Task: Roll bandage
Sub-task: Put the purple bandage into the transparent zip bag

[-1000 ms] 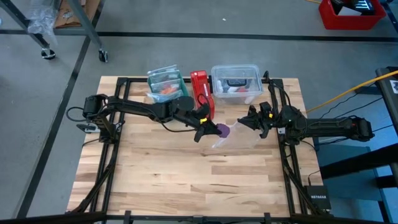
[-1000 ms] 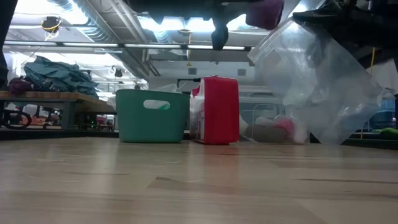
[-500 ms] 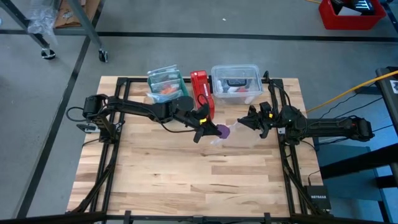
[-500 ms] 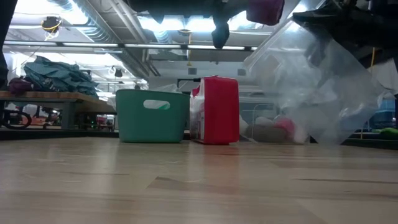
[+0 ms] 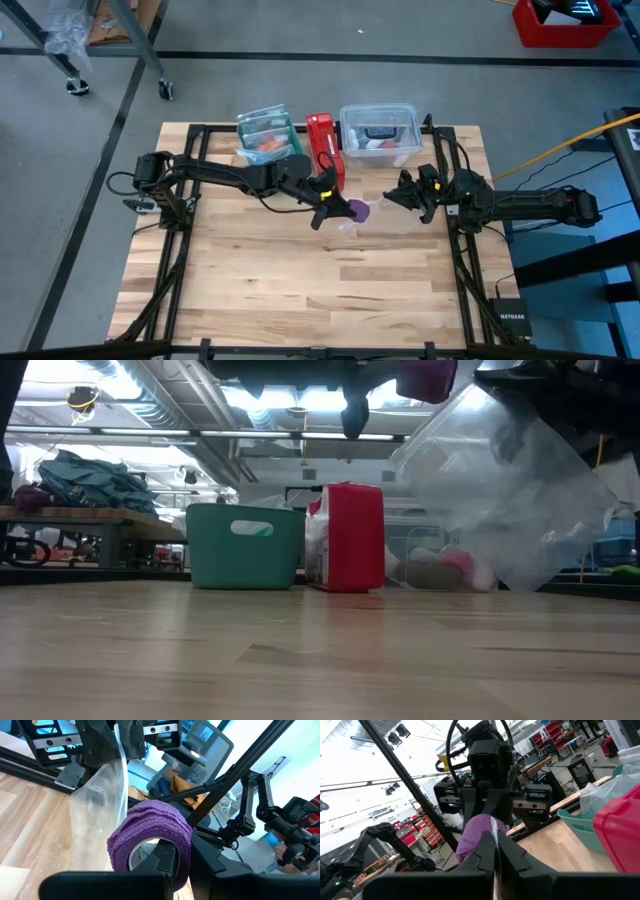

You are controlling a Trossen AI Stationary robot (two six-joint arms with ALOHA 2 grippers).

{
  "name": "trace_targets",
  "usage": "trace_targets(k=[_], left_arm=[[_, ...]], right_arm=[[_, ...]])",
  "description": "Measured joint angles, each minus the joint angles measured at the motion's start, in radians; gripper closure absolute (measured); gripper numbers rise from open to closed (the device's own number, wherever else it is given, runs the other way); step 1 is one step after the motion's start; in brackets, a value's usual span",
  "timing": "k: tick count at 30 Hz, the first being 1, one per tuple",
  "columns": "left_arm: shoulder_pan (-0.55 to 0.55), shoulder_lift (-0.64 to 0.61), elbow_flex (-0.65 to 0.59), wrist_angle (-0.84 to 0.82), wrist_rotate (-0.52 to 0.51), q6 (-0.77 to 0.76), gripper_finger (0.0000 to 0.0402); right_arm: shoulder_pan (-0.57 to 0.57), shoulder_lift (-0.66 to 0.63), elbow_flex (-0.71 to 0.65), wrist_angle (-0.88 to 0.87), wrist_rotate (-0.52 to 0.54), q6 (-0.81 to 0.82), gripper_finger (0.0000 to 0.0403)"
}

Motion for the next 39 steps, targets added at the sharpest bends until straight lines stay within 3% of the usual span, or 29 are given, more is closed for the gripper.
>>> trace_targets(k=[24,39], left_arm=[[0.000,0.000,0.000,-0.025,-0.023,0.025,0.0374],[0.011,0.000,0.000,-0.041,-0.038,0.032,0.0373]], right_arm=[[0.000,-0.002,0.000,0.056,-0.016,0.007,0.0398],[0.001,-0.002,0.000,0.083,-0.102,0.035,0.0398]])
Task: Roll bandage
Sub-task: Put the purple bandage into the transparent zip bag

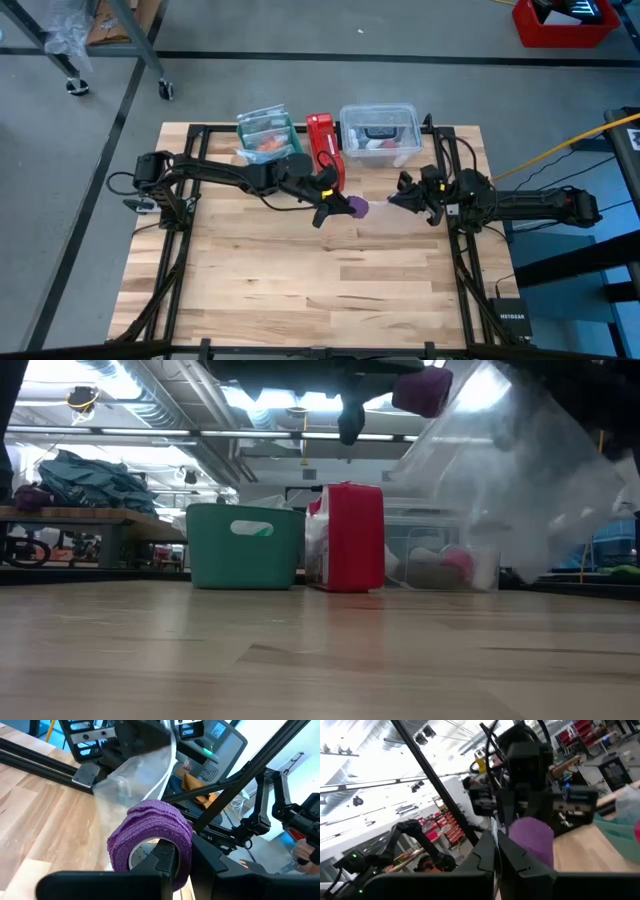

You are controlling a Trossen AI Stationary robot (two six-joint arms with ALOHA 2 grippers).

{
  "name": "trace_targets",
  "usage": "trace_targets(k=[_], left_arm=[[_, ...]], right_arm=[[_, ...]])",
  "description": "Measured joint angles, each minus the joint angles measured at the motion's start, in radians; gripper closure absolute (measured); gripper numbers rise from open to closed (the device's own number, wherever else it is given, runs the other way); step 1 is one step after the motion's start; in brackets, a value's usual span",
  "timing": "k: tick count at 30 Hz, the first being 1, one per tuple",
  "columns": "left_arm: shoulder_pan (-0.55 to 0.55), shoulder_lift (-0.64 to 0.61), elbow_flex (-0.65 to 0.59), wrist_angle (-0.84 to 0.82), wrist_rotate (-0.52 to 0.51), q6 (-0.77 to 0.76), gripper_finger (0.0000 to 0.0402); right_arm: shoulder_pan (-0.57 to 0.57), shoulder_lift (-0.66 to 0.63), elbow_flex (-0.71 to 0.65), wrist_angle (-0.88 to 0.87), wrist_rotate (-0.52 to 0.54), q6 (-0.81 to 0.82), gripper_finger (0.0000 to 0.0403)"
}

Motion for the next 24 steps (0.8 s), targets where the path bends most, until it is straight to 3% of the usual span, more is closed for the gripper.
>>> trace_targets(k=[24], left_arm=[[-0.051,0.000,0.000,0.032,0.000,-0.001,0.0373]], right_arm=[[-0.001,0.003,0.000,-0.011,0.146,0.000,0.0398]])
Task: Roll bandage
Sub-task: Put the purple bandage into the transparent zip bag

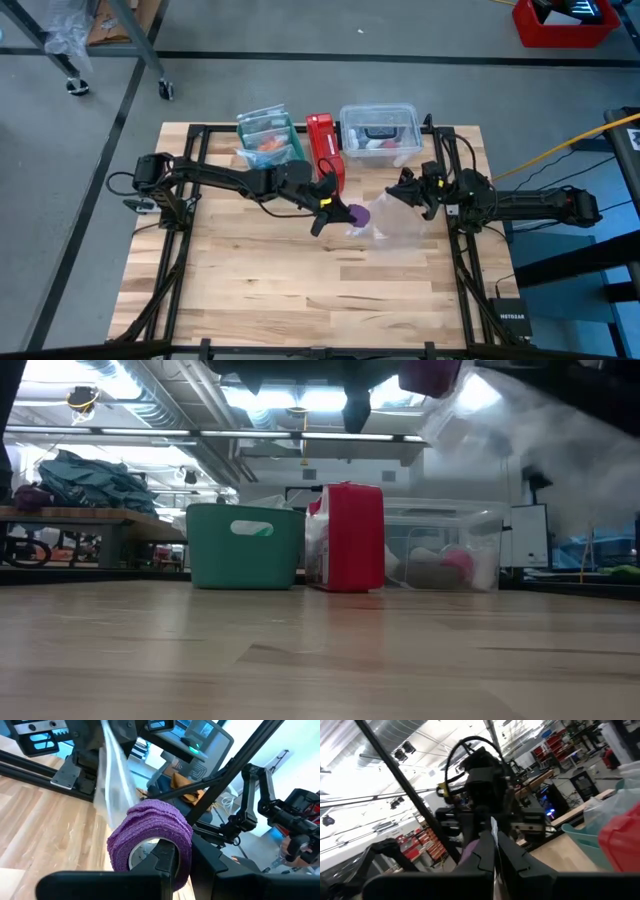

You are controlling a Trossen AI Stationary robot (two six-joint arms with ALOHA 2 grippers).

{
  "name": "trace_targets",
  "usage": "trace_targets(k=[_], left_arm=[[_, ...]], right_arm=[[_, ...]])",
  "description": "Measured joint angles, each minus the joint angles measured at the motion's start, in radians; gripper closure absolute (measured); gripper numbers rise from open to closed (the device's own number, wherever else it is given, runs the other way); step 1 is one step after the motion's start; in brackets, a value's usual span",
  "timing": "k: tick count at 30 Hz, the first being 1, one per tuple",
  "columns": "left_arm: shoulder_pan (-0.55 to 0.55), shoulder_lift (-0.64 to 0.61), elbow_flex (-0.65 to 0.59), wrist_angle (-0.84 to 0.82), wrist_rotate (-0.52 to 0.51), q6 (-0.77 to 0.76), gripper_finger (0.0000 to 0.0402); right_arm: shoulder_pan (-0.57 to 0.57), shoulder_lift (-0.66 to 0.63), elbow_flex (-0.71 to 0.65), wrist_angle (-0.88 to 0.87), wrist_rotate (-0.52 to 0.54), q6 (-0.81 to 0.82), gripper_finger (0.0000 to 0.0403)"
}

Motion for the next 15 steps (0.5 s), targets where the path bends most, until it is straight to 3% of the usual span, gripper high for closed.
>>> trace_targets(k=[15], left_arm=[[0.020,0.000,0.000,0.002,-0.003,0.023,0.0373]], right_arm=[[0.001,0.000,0.000,0.029,-0.064,0.000,0.0398]])
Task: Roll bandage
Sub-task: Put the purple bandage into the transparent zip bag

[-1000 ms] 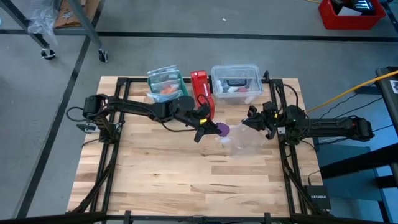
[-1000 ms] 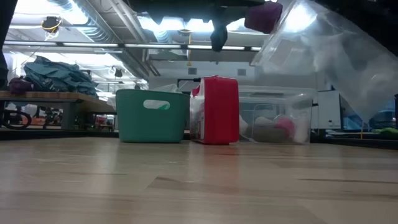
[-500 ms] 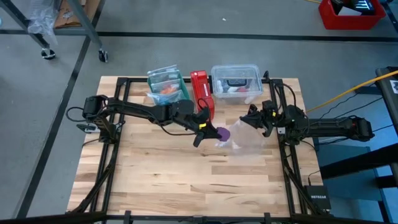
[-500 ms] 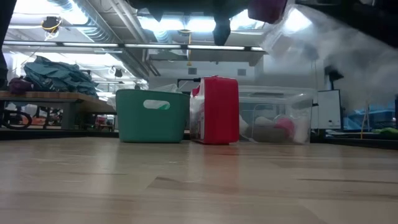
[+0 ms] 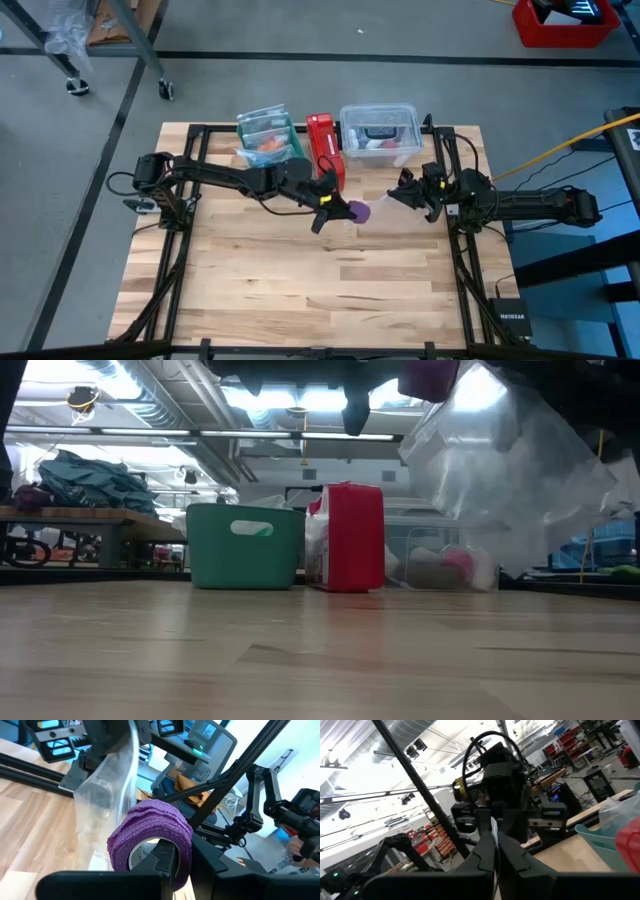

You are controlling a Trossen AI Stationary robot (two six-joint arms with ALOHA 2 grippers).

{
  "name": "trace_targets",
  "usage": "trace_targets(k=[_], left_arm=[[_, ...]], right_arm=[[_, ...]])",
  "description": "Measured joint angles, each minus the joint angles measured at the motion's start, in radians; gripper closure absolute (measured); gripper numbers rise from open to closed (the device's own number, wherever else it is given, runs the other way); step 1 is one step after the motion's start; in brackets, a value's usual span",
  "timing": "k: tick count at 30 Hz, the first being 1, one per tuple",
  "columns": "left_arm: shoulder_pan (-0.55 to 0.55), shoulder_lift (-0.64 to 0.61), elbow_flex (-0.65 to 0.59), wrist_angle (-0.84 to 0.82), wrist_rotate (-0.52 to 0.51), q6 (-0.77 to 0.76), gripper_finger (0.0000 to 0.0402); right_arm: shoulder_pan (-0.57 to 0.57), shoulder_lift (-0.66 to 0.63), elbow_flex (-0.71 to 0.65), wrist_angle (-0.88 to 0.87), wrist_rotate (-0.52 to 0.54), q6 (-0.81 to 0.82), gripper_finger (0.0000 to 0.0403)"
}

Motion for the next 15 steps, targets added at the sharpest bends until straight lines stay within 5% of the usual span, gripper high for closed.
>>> trace_targets(k=[15], left_arm=[[0.012,0.000,0.000,0.001,-0.027,0.023,0.0373]], right_arm=[[0.000,0.000,0.000,0.024,-0.018,0.000,0.0398]])
